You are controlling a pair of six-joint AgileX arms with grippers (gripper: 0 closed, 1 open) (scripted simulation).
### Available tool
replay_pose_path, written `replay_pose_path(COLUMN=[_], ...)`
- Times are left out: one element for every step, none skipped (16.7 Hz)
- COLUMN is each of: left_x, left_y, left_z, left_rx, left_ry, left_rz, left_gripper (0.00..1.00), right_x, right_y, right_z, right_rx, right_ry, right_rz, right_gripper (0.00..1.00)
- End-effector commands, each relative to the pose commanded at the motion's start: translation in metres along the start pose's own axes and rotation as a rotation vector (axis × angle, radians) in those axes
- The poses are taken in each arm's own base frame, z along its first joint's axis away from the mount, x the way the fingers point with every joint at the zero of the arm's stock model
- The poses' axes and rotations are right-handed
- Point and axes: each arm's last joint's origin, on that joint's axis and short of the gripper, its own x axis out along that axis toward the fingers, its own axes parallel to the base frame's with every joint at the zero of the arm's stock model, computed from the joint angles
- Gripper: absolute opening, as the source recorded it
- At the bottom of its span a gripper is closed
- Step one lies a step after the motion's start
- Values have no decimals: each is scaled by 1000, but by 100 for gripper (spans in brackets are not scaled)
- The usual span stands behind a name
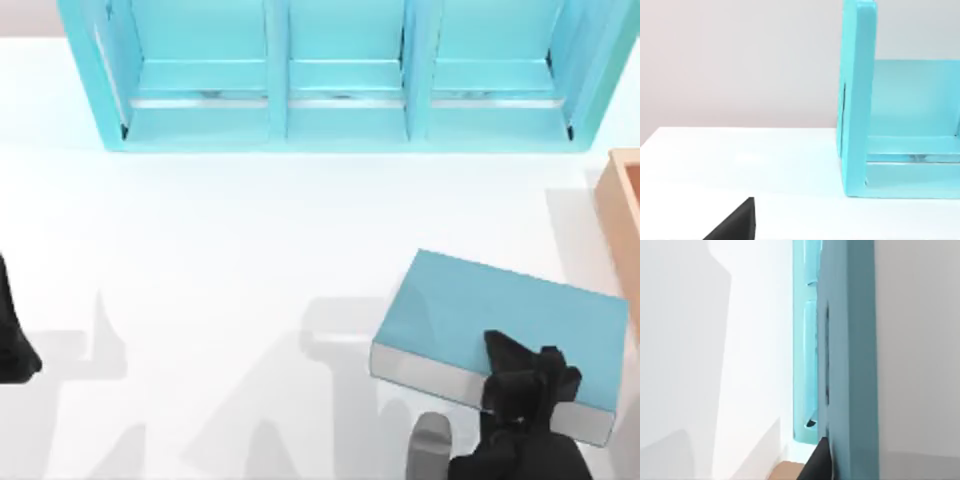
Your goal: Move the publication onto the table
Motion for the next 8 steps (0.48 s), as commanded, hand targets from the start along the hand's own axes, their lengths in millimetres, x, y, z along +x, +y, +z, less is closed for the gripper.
replay_pose_path(left_x=[0,0,0,0,0,0,0,0], left_y=[0,0,0,0,0,0,0,0], left_z=[0,0,0,0,0,0,0,0], left_rx=[0,0,0,0,0,0,0,0], left_ry=[0,0,0,0,0,0,0,0], left_rz=[0,0,0,0,0,0,0,0], left_gripper=[100,100,100,100,100,100,100,100], right_x=[-1,-1,-1,0,0,0,1,2], right_y=[0,0,0,2,3,5,8,11], right_z=[0,0,0,-1,-1,-1,-1,0], right_rx=[0,-1,-1,-5,-5,-8,-10,-9], right_ry=[-1,-1,-1,3,4,4,5,5], right_rz=[-1,-1,-1,4,4,5,5,4], right_gripper=[0,0,0,0,0,0,0,0])
